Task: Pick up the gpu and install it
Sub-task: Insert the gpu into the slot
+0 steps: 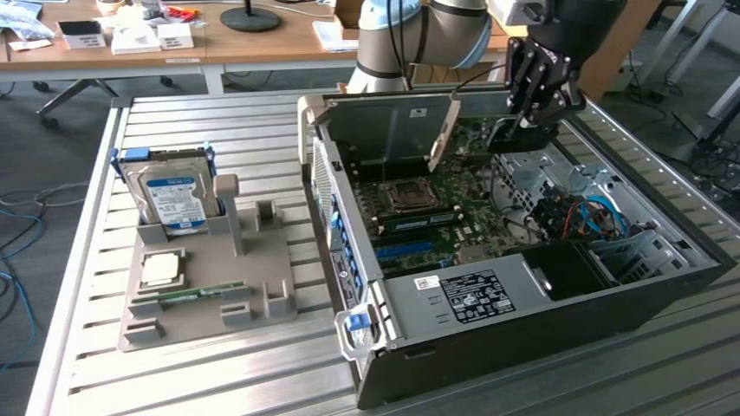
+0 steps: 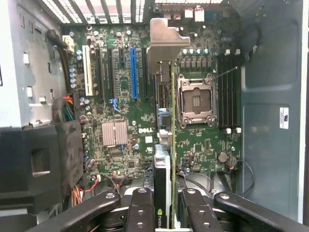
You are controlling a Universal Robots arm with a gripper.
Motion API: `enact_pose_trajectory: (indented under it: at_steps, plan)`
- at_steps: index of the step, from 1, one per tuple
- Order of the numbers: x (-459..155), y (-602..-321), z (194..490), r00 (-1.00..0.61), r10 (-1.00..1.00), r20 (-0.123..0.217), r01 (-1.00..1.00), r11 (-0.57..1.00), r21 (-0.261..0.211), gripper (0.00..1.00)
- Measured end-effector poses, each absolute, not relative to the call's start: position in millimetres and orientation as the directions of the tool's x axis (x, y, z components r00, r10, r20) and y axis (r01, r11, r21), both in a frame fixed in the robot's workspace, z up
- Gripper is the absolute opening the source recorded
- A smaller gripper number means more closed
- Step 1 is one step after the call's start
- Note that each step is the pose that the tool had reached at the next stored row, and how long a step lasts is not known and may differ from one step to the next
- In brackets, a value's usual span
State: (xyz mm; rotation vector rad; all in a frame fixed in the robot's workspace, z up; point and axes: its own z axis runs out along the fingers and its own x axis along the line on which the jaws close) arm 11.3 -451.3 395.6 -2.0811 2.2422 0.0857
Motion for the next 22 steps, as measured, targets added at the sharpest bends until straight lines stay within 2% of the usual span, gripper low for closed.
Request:
enact_pose_trajectory:
  at_steps: [22]
  plan:
    - [-12.5, -449.8, 385.6, -0.073, -0.993, -0.097, -0.997, 0.075, -0.014, 0.27]
